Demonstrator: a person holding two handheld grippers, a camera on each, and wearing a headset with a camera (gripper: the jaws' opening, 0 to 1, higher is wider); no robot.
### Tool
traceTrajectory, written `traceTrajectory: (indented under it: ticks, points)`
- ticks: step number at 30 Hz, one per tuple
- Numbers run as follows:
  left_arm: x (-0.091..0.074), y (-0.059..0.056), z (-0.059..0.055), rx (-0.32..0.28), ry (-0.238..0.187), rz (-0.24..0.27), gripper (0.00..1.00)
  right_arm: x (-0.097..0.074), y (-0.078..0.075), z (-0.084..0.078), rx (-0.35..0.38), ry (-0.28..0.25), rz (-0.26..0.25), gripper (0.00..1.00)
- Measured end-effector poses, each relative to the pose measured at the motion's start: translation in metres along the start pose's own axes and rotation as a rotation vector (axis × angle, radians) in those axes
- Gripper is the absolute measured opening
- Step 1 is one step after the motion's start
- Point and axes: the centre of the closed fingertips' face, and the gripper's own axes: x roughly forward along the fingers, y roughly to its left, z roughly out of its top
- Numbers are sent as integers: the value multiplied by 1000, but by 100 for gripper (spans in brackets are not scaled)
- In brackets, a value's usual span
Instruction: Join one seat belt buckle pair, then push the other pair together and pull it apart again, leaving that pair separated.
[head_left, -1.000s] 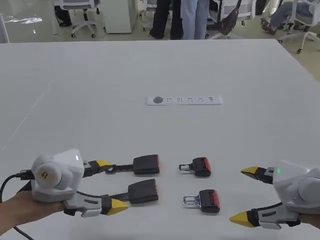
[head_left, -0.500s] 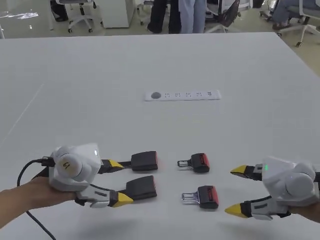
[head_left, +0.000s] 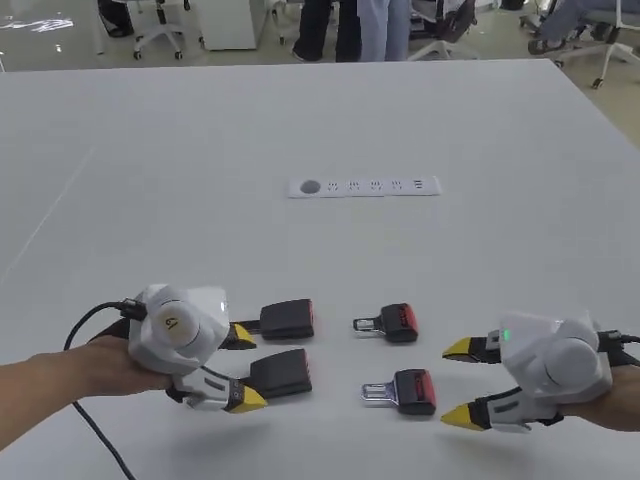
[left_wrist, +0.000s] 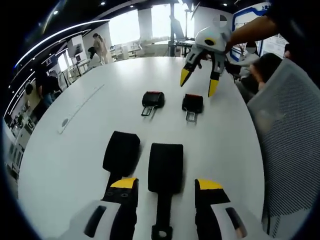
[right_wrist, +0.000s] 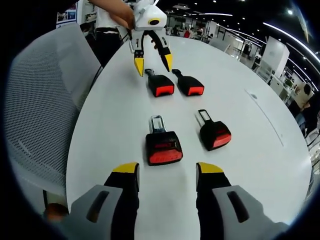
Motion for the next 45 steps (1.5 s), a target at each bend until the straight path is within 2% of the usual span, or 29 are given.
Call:
traceTrajectory:
  ticks: [11, 16, 24, 29, 45]
  points:
    - [14, 3, -5, 8, 64, -29, 41, 15, -2, -7, -33, 34, 59, 39]
    - [18, 6, -7, 4, 79, -41, 40, 20, -2, -7, -42, 40, 73, 37]
    - [22, 4, -8, 17, 107, -59, 36, 26, -3, -8, -54, 54, 94, 36]
    - [24, 5, -14, 29, 129, -72, 35, 28, -4, -8, -55, 60, 102, 34]
    - [29, 6, -21, 63, 147, -93, 33, 31, -4, -13, -36, 77, 123, 32]
